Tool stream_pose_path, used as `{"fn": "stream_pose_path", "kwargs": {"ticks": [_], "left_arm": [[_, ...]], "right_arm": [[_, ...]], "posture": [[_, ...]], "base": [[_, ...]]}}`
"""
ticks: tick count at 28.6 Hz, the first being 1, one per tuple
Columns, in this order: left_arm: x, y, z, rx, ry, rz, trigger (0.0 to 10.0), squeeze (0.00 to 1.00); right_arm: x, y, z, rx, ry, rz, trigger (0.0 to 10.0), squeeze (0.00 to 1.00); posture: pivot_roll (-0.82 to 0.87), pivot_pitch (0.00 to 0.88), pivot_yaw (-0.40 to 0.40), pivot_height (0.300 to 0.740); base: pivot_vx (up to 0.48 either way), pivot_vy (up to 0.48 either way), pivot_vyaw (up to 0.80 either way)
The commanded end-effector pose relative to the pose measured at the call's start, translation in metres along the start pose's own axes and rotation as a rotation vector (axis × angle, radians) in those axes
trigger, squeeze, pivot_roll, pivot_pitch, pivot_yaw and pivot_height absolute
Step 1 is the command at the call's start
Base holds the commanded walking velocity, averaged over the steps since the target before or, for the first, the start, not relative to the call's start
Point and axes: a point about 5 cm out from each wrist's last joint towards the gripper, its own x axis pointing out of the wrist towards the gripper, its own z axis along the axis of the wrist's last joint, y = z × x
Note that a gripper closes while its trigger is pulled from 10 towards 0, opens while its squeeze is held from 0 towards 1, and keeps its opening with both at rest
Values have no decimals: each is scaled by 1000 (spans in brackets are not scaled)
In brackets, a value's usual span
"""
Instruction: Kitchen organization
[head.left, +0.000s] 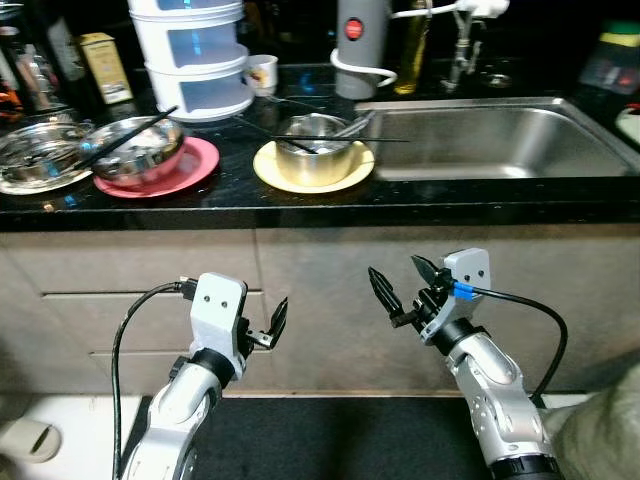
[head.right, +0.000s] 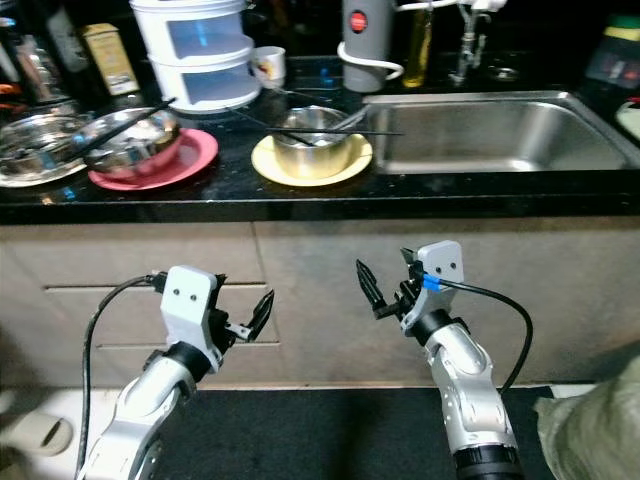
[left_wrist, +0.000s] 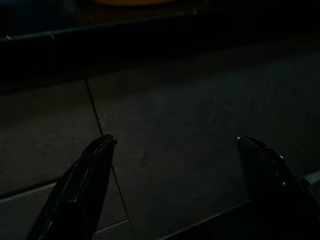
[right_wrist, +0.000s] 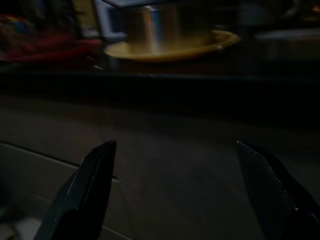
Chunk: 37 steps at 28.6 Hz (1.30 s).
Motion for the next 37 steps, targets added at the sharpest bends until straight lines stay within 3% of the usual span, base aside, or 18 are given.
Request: {"fn": "stream_pose_path", "kwargs": {"ticks": [1, 3, 6, 12, 15, 30, 35, 37], "left_arm": [[-2, 4, -3, 12, 17, 14, 10000, 0], [-2, 4, -3, 12, 16, 14, 10000, 0], [-2, 3, -2, 9, 7, 3, 10000, 0], [-2, 2, -1, 9, -2, -4, 10000, 0], [-2, -2, 1, 5, -13, -35, 10000, 0], [-4, -16, 8, 3, -39, -152, 10000, 0], [-7, -29, 13, -34, -49, -291, 10000, 0], [-11, -40, 15, -82, -49, -415, 10000, 0]], "right_arm": [[7, 9, 9, 14, -31, 73, 10000, 0], [10, 12, 17, 37, -58, 116, 10000, 0], [19, 23, 49, 124, -180, 245, 10000, 0], [24, 27, 73, 223, -288, 287, 10000, 0], [24, 31, 99, 359, -420, 351, 10000, 0], [22, 33, 108, 367, -423, 393, 10000, 0], [21, 33, 109, 376, -415, 402, 10000, 0], [21, 31, 110, 375, -417, 401, 10000, 0]], "posture": [[16, 46, -28, 740], [16, 45, -28, 740], [17, 44, -31, 740], [23, 44, -34, 740], [26, 42, -34, 740], [27, 37, -31, 740], [30, 31, -32, 740], [29, 29, -31, 740]], "base": [[0, 0, 0], [0, 0, 0], [0, 0, 0], [0, 0, 0], [161, 0, 0], [265, 0, 0], [294, 0, 0], [291, 0, 0]]}}
